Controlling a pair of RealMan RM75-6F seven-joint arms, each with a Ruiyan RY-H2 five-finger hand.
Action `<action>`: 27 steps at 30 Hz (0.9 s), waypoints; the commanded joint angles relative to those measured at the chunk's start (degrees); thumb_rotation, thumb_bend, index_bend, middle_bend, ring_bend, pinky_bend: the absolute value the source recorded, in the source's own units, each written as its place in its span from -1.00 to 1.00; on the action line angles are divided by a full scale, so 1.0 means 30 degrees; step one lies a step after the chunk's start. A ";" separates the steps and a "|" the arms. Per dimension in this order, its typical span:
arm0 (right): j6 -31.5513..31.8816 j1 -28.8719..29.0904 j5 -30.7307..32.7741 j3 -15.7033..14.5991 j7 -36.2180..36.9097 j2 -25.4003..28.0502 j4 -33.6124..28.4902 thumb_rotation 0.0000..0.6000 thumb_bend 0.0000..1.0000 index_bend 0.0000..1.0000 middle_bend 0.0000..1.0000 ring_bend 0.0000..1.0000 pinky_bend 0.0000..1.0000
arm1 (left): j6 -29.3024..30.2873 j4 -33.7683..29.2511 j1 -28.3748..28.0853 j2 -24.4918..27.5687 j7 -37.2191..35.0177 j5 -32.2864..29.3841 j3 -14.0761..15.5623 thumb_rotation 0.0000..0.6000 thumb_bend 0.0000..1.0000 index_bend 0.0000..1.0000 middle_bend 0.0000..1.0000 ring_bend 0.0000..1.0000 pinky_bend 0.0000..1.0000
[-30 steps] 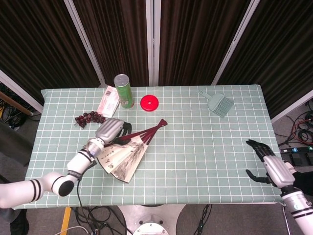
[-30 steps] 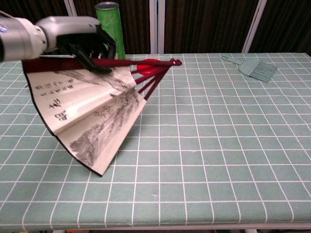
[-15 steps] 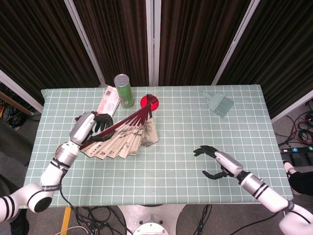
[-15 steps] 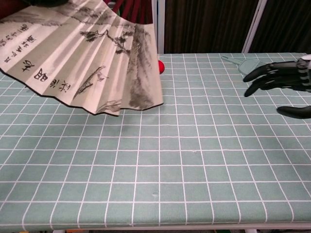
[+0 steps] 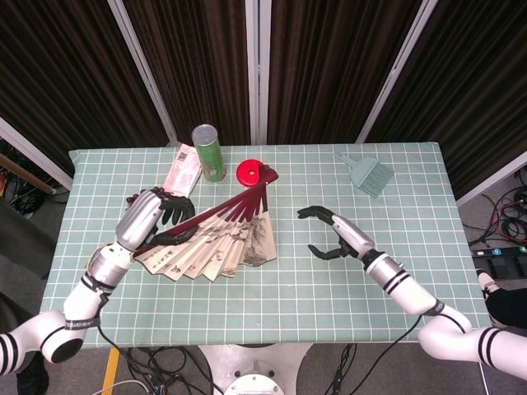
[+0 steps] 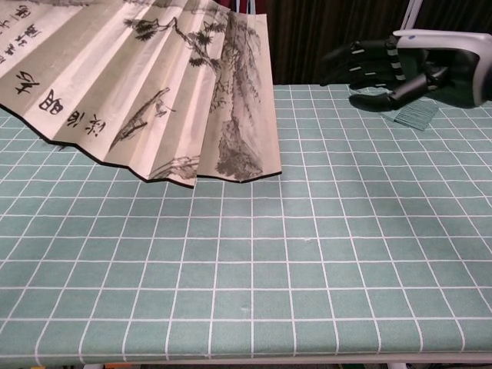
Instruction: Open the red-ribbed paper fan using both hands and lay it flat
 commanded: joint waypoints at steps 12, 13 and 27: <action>-0.4228 0.3635 0.3506 0.2265 -0.1468 -0.1940 -0.0124 1.00 -0.35 -0.70 -0.69 -1.00 -1.00 | 0.0565 -0.0374 -0.0335 -0.0109 0.0455 0.0852 -0.0036 1.00 -0.33 0.19 0.42 0.43 0.55; -0.4360 0.3797 0.3650 0.2346 -0.1569 -0.2065 -0.0088 1.00 -0.33 -0.69 -0.68 -1.00 -1.00 | 0.0615 -0.0329 -0.0344 -0.0142 0.0469 0.0857 -0.0050 1.00 -0.33 0.19 0.42 0.43 0.54; 0.1059 0.3295 0.6056 0.2116 -0.9602 -0.3734 0.2246 1.00 0.19 0.37 -0.29 -0.71 -0.96 | 0.2212 0.2945 0.0626 -0.1007 0.3129 0.2573 0.1532 1.00 -0.32 0.19 0.42 0.43 0.51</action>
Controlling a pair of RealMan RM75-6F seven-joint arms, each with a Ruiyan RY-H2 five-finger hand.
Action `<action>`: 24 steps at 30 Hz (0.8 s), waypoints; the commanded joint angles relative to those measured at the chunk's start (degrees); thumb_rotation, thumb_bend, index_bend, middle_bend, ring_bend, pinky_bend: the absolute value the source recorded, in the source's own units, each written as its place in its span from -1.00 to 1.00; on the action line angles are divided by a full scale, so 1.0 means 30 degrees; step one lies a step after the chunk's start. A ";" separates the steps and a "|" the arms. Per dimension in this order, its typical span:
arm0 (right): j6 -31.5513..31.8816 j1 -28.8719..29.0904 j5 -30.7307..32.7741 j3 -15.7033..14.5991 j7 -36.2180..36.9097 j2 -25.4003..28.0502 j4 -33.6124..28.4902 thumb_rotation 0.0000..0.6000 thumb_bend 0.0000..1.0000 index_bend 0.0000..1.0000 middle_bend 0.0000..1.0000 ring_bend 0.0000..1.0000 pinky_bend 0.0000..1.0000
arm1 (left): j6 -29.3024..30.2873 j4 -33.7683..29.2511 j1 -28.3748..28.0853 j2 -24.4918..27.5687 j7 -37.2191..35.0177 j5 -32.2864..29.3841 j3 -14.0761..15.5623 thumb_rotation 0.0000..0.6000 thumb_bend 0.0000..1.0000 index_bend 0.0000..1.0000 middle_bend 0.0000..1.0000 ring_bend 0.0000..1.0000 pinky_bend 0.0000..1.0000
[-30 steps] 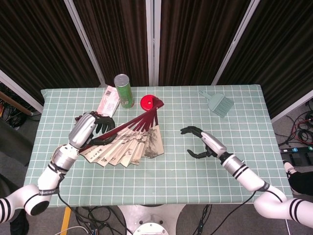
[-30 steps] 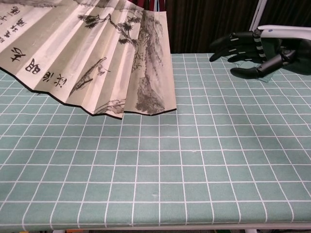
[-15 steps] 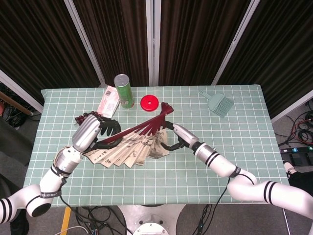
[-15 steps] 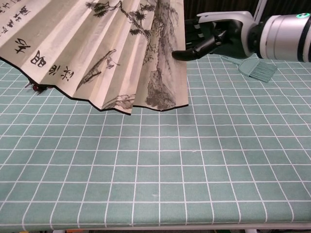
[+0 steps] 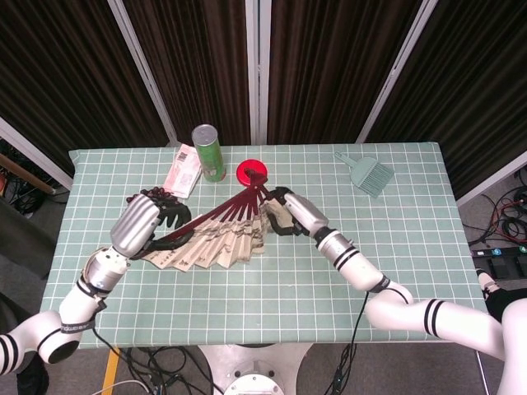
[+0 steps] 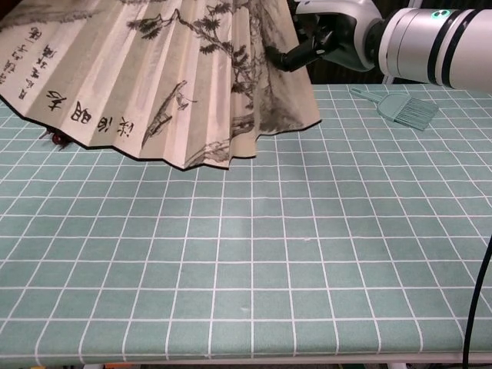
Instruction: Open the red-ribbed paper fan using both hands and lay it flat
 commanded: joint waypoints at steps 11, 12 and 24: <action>0.7595 -0.1574 -0.3510 -0.1263 -0.5750 -0.2234 0.4688 1.00 0.12 0.33 -0.29 -0.71 -0.96 | 0.2243 0.6222 0.0569 -0.3117 0.5664 0.3152 0.1625 1.00 -0.32 0.19 0.41 0.42 0.49; 0.8166 -0.1716 -0.4005 -0.1407 -0.5713 -0.2520 0.5267 1.00 0.12 0.32 -0.29 -0.71 -0.96 | 0.2411 0.6772 0.0606 -0.3401 0.6155 0.3287 0.1682 1.00 -0.32 0.19 0.41 0.42 0.49; 1.4087 -0.3327 -0.7589 -0.2687 -0.5102 -0.6659 1.2819 1.00 0.12 0.19 -0.30 -0.71 -1.00 | 0.3953 1.0907 0.0864 -0.6071 1.2353 0.4734 0.2132 1.00 -0.33 0.13 0.33 0.37 0.38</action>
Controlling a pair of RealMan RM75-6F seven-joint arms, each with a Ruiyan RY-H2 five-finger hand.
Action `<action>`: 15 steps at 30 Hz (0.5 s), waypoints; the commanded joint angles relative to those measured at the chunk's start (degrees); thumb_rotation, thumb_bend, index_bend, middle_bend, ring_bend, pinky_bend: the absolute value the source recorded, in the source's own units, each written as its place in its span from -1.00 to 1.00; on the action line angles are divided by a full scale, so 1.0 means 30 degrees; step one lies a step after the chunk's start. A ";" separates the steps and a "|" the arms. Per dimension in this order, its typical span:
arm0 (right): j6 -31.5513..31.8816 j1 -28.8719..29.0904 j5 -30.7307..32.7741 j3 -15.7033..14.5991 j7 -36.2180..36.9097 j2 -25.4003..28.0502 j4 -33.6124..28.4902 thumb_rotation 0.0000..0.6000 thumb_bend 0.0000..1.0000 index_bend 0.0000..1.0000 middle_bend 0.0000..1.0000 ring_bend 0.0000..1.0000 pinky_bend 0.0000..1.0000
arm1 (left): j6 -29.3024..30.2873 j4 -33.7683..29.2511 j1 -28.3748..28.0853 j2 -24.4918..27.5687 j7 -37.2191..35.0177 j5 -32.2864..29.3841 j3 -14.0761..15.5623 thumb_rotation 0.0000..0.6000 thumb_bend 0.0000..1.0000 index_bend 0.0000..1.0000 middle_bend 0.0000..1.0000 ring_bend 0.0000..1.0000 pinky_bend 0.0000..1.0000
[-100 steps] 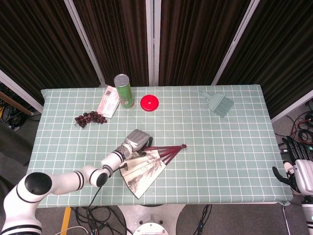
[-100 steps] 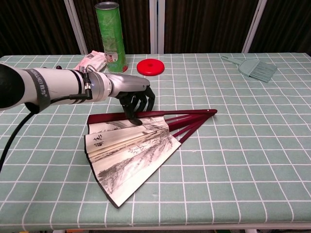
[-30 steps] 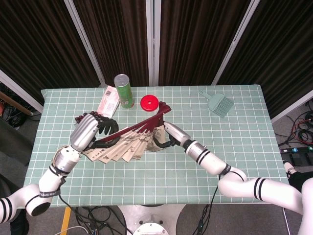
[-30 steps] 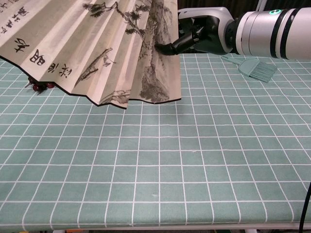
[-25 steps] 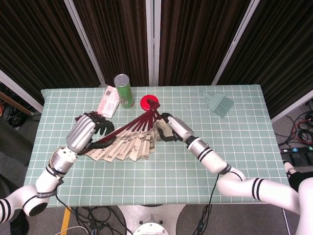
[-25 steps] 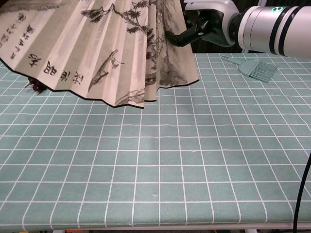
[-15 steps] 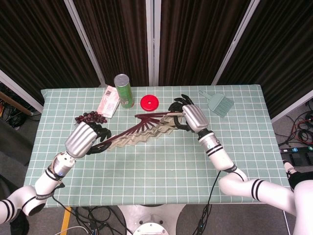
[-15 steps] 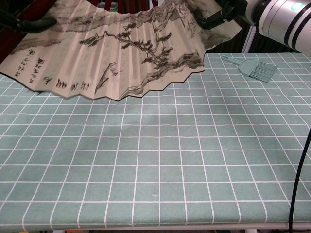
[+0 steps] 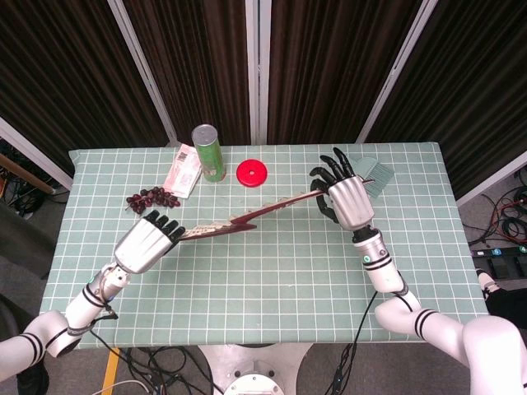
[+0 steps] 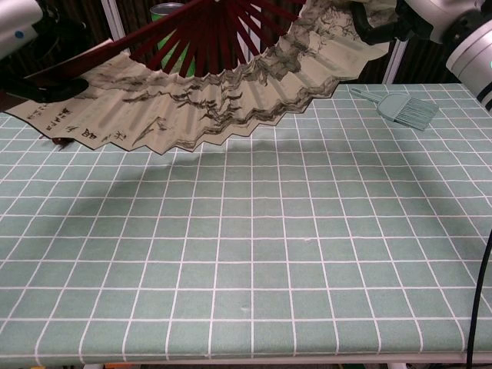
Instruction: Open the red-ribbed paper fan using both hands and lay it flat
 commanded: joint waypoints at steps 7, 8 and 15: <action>0.3140 -0.1470 -0.1283 -0.0556 0.0980 -0.3603 0.6106 1.00 0.12 0.10 -0.34 -0.72 -1.00 | 0.0006 0.1286 -0.0092 -0.1619 0.3031 0.0607 0.0538 1.00 -0.33 0.11 0.30 0.34 0.34; 0.3333 -0.1601 -0.1219 -0.0500 0.1226 -0.3962 0.6634 1.00 0.12 0.08 -0.35 -0.73 -1.00 | -0.0169 0.1284 -0.0113 -0.1721 0.3518 0.0594 0.0580 1.00 -0.33 0.11 0.29 0.34 0.29; 0.3268 -0.2243 -0.1365 -0.0994 0.1897 -0.5079 0.8973 1.00 0.11 -0.08 -0.40 -0.79 -1.00 | -0.2794 -0.1524 -0.0122 -0.1097 0.3830 -0.0844 0.1043 1.00 -0.37 -0.06 0.14 0.23 0.08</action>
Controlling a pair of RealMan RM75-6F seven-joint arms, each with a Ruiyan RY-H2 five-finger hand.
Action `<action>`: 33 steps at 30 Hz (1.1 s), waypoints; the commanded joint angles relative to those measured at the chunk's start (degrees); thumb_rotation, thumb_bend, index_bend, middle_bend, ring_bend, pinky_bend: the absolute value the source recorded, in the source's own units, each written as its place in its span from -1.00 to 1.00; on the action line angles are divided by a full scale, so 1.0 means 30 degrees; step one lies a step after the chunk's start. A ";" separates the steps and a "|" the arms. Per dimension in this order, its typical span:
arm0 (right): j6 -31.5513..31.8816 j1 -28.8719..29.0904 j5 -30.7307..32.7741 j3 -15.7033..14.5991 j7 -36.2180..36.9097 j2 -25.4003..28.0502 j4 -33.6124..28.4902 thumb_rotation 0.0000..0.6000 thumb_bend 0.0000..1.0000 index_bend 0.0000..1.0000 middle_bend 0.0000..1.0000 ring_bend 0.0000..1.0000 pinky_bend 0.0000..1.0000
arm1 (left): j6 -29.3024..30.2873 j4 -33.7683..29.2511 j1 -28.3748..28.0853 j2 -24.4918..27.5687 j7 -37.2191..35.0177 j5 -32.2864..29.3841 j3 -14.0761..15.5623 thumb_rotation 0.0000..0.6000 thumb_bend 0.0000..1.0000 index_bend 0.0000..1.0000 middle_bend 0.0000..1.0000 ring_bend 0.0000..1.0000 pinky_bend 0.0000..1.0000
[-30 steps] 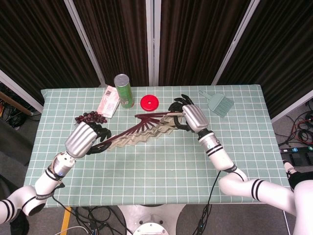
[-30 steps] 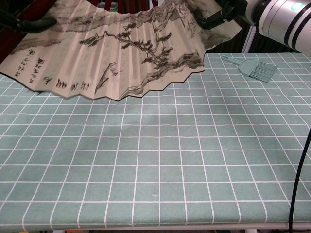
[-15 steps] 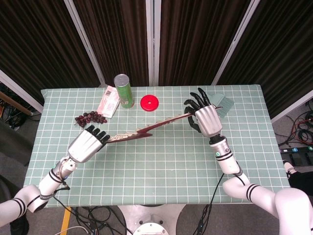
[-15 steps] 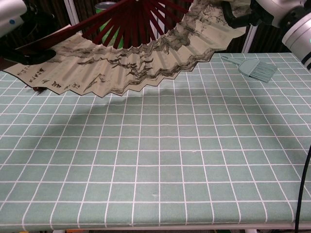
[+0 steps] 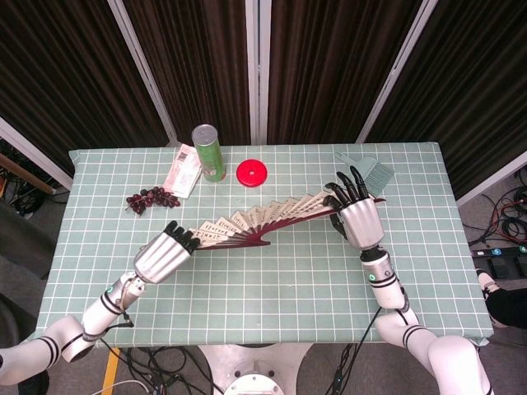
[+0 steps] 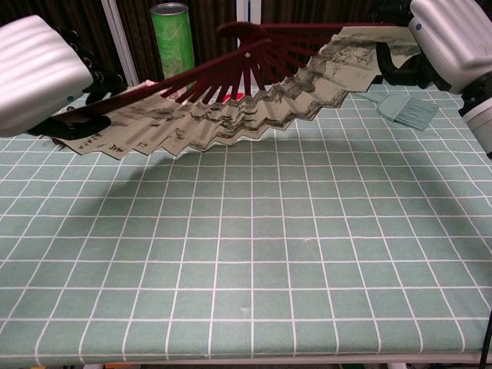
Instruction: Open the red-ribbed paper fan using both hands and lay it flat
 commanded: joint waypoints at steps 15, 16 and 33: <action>-0.2770 -0.2629 -0.0189 -0.2156 -0.2592 0.3415 -0.5973 1.00 -0.17 -0.89 -0.73 -1.00 -1.00 | -0.7257 -0.9355 -0.0397 0.3181 0.0580 -0.5597 0.0462 1.00 -1.00 -0.70 -0.41 -0.38 -0.14; -0.3188 -0.2729 -0.0052 -0.2239 -0.3025 0.3785 -0.6697 1.00 -0.20 -0.94 -0.76 -1.00 -1.00 | -0.7604 -0.9528 -0.0488 0.3263 0.0430 -0.5835 0.0476 1.00 -1.00 -0.71 -0.45 -0.43 -0.19; -1.3299 -0.1966 0.9441 -0.1532 -1.1038 1.1017 -1.8941 1.00 -1.00 -1.00 -1.00 -1.00 -1.00 | -0.8455 -0.9997 -0.0380 0.5223 -0.5077 -0.8923 -0.0658 1.00 -1.00 -0.78 -0.58 -0.59 -0.36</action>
